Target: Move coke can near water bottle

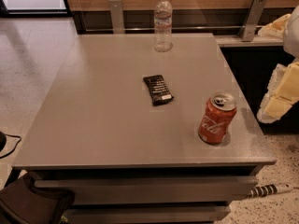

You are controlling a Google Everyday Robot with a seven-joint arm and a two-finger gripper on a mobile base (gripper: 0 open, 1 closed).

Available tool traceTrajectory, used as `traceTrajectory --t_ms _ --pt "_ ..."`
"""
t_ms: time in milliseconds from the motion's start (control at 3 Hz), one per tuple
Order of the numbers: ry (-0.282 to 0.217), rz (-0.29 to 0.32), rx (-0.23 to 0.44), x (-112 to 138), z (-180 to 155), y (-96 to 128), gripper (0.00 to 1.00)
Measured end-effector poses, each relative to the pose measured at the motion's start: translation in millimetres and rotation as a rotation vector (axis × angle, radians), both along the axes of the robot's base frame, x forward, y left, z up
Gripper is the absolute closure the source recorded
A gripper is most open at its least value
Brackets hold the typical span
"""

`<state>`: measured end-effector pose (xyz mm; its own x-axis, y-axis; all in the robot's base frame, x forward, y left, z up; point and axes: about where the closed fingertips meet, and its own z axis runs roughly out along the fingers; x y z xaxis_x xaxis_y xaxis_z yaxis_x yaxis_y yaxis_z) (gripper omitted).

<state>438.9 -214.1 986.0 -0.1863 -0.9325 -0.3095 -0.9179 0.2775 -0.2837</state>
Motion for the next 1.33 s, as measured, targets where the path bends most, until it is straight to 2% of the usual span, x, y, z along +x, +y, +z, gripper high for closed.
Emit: traceTrajectory --t_ms 667,1000,1333 --pt "-0.168 0.082 0.301 8 -25 -21 0.0" --pt "-0.227 0.144 0.491 9 -50 -18 0.0" --pt "-0.24 0.227 0.795 6 -60 11 0.0"
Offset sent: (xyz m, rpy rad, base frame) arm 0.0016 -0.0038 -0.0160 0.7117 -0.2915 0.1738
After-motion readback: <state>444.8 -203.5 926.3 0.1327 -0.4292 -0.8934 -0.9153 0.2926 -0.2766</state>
